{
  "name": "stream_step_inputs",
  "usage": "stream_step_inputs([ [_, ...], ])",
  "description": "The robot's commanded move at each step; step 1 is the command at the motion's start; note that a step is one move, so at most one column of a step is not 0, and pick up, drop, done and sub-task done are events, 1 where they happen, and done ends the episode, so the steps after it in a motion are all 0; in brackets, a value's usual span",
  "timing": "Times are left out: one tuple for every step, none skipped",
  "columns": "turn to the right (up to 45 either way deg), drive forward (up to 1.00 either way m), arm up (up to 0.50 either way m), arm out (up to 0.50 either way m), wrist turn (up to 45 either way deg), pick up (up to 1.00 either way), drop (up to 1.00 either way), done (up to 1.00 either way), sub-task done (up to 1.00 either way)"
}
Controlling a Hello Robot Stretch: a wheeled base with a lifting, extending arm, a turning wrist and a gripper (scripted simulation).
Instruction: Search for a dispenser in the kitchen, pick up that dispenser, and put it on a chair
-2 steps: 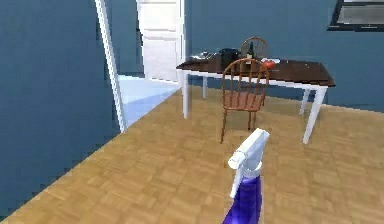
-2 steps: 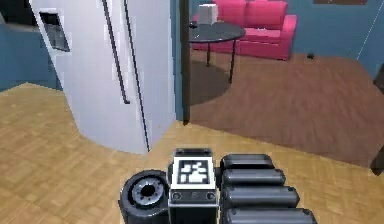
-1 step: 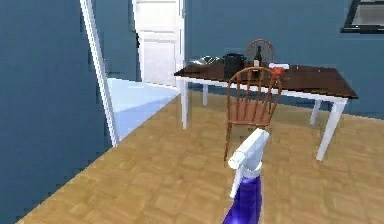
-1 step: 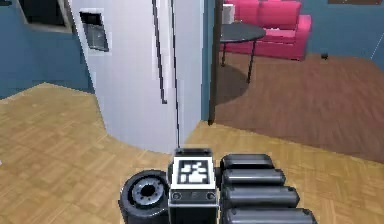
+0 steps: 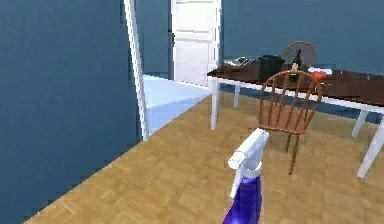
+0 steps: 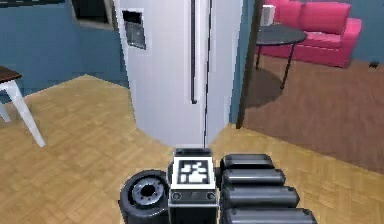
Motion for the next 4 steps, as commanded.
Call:
stream_step_inputs([
  [0.0, 1.00, 0.00, 0.00, 0.0, 0.00, 0.00, 0.00, 0.00],
  [0.0, 0.80, 0.00, 0.00, 0.0, 0.00, 0.00, 0.00, 0.00],
  [-39.0, 0.00, 0.00, 0.00, 0.0, 0.00, 0.00, 0.00, 0.00],
  [-3.0, 0.00, 0.00, 0.00, 0.0, 0.00, 0.00, 0.00, 0.00],
])
